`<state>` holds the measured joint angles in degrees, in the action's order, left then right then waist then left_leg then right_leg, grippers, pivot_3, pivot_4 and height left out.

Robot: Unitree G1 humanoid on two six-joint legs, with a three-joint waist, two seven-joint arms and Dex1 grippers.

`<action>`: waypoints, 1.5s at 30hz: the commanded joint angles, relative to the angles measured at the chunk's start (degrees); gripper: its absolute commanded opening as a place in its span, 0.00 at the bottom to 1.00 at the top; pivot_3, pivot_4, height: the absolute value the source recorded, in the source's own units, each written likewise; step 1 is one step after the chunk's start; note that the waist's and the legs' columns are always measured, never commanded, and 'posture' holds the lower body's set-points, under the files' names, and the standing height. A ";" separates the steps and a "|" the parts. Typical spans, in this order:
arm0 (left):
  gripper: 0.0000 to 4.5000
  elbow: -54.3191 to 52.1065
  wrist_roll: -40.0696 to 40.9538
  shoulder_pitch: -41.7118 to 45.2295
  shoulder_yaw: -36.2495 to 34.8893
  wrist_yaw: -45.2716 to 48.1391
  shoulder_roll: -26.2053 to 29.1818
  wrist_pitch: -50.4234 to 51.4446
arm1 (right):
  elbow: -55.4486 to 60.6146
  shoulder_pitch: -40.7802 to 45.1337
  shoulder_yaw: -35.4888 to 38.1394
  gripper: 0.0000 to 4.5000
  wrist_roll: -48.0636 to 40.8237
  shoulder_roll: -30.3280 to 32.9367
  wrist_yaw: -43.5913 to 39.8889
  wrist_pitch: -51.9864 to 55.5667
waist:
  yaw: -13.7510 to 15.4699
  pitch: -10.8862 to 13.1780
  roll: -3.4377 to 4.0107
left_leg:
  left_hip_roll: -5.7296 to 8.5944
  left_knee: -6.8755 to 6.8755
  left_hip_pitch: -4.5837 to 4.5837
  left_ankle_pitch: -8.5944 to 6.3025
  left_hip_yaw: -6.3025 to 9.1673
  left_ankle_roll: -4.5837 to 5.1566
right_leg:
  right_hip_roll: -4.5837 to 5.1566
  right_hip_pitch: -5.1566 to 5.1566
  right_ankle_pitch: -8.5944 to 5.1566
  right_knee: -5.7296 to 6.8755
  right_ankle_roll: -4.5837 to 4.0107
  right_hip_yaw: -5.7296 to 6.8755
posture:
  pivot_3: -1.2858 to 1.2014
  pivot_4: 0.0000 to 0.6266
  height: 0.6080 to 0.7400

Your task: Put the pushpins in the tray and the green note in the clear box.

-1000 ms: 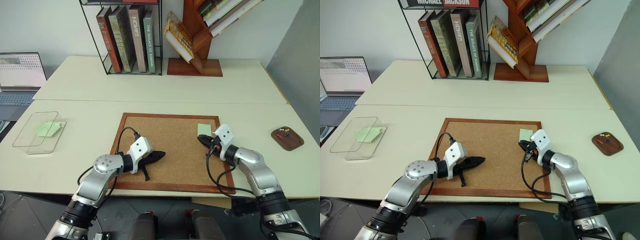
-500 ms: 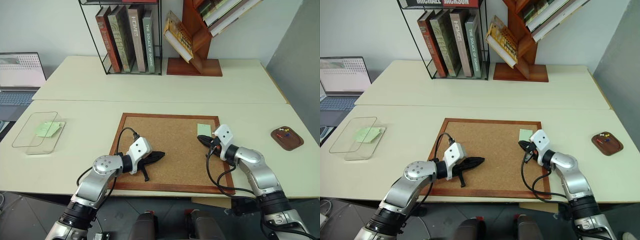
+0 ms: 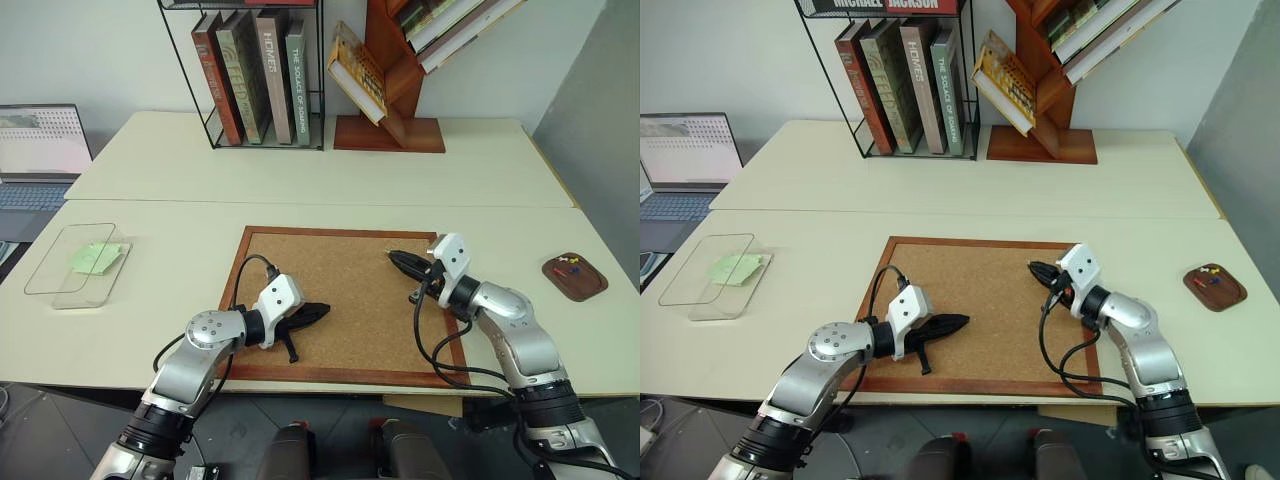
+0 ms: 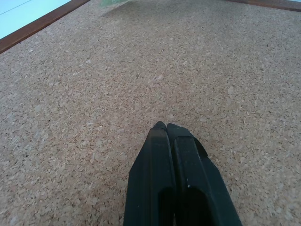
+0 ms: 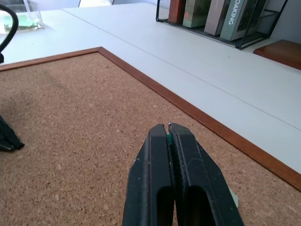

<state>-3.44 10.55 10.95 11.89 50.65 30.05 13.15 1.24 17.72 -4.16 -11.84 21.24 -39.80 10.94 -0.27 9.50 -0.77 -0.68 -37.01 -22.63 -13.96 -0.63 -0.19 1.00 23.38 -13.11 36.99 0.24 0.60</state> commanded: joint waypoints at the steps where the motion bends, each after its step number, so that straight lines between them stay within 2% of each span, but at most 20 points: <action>1: 0.00 1.43 -1.57 -1.42 1.85 0.45 0.33 1.16 | 3.70 0.74 1.65 0.00 -1.55 0.72 0.04 0.50 | 0.00 0.00 0.00 | 0.00 0.00 0.00 0.00 0.00 0.00 | 0.00 0.00 0.00 0.00 0.00 0.00 | 0.52 0.24 1.00; 8: 0.00 0.96 -0.71 -0.54 1.23 0.52 0.00 1.41 | 6.27 0.33 1.89 0.00 -2.46 1.94 -0.67 1.74 | 0.02 0.00 0.00 | -0.01 0.00 0.01 0.00 0.02 0.00 | 0.00 0.00 0.00 0.02 0.00 0.01 | 0.52 0.24 1.00; 14: 0.00 -4.46 4.84 2.65 -1.80 1.21 -0.86 5.46 | 9.76 0.61 1.78 0.00 -4.02 4.01 -2.42 3.90 | 0.09 0.02 -0.03 | 0.01 -0.02 -0.04 0.00 0.02 0.00 | 0.01 0.01 0.00 0.00 0.00 0.02 | 0.52 0.24 1.00; 18: 0.10 -5.97 6.76 6.24 -3.17 1.88 -0.35 7.85 | 11.19 0.82 1.71 0.00 -4.61 5.21 -3.46 4.67 | 0.15 0.18 -0.24 | 0.01 -0.03 -0.20 0.00 0.05 0.00 | 0.00 0.16 0.01 0.02 0.01 0.06 | 0.52 0.24 1.00; 24: 0.38 -4.85 7.60 11.71 -4.20 3.64 0.38 7.19 | 13.88 0.90 1.07 0.00 -5.86 6.82 -5.43 6.64 | 0.13 0.24 -0.34 | 0.02 -0.02 -0.23 0.00 0.04 0.00 | -0.04 0.18 0.01 -0.02 0.01 0.05 | 0.52 0.24 1.00; 33: 0.78 5.04 1.94 19.04 -0.69 7.73 -0.93 -5.27 | 16.80 1.82 -0.26 0.00 -7.54 8.87 -8.61 9.44 | 0.16 0.26 -0.38 | 0.02 -0.04 -0.23 0.00 0.06 0.00 | -0.22 0.18 0.01 0.01 0.02 0.06 | 0.52 0.24 1.00; 45: 0.78 21.64 -2.22 28.51 3.65 12.77 -8.06 -17.49 | 17.86 4.31 -2.32 0.00 -8.27 9.26 -9.66 11.85 | 0.16 0.28 -0.41 | 0.06 -0.08 -0.27 0.00 0.03 0.00 | -0.25 0.18 0.03 0.01 0.05 0.05 | 0.52 0.24 1.00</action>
<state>16.56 8.90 37.66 14.99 62.39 22.94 -1.58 16.63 20.71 -6.76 -19.15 30.05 -48.80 22.40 -0.11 9.78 -1.19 -0.62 -37.09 -22.90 -13.95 -0.61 -0.19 0.75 23.56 -13.07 37.00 0.29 0.64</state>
